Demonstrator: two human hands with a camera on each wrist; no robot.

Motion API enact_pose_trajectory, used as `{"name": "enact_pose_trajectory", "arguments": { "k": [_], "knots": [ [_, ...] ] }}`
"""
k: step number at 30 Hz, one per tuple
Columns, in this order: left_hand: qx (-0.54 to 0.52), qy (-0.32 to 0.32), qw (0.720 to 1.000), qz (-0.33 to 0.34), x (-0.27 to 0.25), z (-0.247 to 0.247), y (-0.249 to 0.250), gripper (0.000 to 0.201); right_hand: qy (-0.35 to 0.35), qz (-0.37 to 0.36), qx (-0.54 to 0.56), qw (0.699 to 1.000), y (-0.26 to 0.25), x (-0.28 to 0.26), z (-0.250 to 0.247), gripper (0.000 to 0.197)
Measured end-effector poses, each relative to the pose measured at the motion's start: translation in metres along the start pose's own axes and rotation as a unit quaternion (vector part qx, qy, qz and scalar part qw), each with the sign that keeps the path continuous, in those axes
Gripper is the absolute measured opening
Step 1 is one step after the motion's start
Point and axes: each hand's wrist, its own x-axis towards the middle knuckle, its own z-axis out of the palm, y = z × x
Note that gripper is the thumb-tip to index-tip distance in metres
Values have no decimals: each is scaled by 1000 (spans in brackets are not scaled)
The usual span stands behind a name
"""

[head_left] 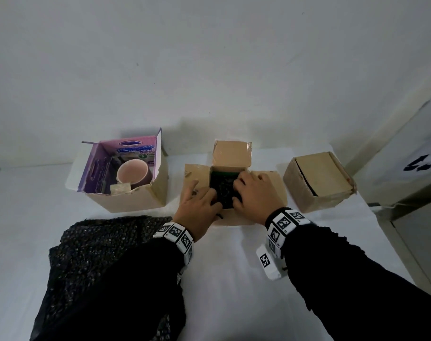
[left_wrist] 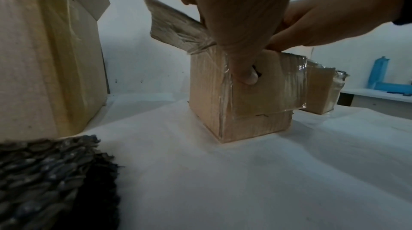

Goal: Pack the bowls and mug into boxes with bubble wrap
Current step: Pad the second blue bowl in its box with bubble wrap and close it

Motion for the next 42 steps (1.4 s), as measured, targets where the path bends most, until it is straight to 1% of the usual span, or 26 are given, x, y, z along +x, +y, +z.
{"name": "enact_pose_trajectory", "arguments": {
  "k": [2, 5, 6, 7, 9, 12, 14, 15, 19, 21, 23, 26, 29, 31, 33, 34, 36, 38, 40, 42],
  "knots": [
    [6, 13, 1000, 8, 1, 1, 0, 16, 0, 4, -15, 1000, 2, 1, 5, 34],
    [19, 21, 999, 34, 8, 1, 3, 9, -17, 20, -10, 1000, 3, 3, 11, 44],
    [24, 16, 999, 43, 11, 2, 4, 8, -35, 21, -13, 999, 3, 5, 11, 48],
    [31, 10, 998, 49, 14, 3, 5, 13, -48, 21, -20, 998, 3, 8, 9, 50],
    [45, -10, 997, 58, 15, 8, 7, 20, -75, 21, -34, 996, 3, 12, 7, 47],
    [48, -40, 996, 62, 19, 10, 6, 13, -115, 17, -33, 993, 4, 19, 4, 45],
    [41, -58, 995, 70, 23, 8, 5, 19, -133, 17, -19, 991, 4, 24, -1, 45],
    [41, -60, 995, 68, 25, 8, 3, 22, -119, 18, -17, 993, 5, 25, -4, 44],
    [43, -32, 998, 18, 25, -3, -9, 30, 6, 36, -66, 997, 11, 15, -4, 29],
    [40, -43, 998, 19, 23, -6, -11, 27, 34, 48, -52, 997, 14, 7, 2, 25],
    [44, -72, 996, 5, 24, -9, -12, 26, 35, 59, -41, 997, 18, 3, 6, 28],
    [47, -128, 990, -20, 27, -12, -9, 28, 7, 68, -45, 997, 19, 4, 6, 29],
    [50, -141, 988, -29, 31, -18, -7, 34, -35, 49, -71, 996, 16, 11, -8, 25],
    [61, -147, 987, -27, 34, -24, -8, 41, -38, 23, -84, 995, 14, 19, -18, 30],
    [66, -150, 986, -26, 36, -26, -11, 45, -41, -5, -79, 996, 14, 28, -21, 41],
    [67, -154, 985, -28, 35, -26, -12, 45, -64, -10, -73, 995, 14, 30, -18, 47],
    [64, -157, 985, -34, 35, -23, -14, 44, -131, 4, -60, 990, 18, 33, -13, 59],
    [54, -149, 986, -42, 36, -20, -13, 44, -167, 19, -52, 984, 22, 32, -10, 67],
    [41, -128, 989, -54, 34, -19, -12, 44, -163, 11, -40, 986, 23, 30, -11, 68],
    [23, -98, 993, -66, 27, -16, -14, 46, -118, 6, 0, 993, 26, 25, -12, 65]
  ]
}}
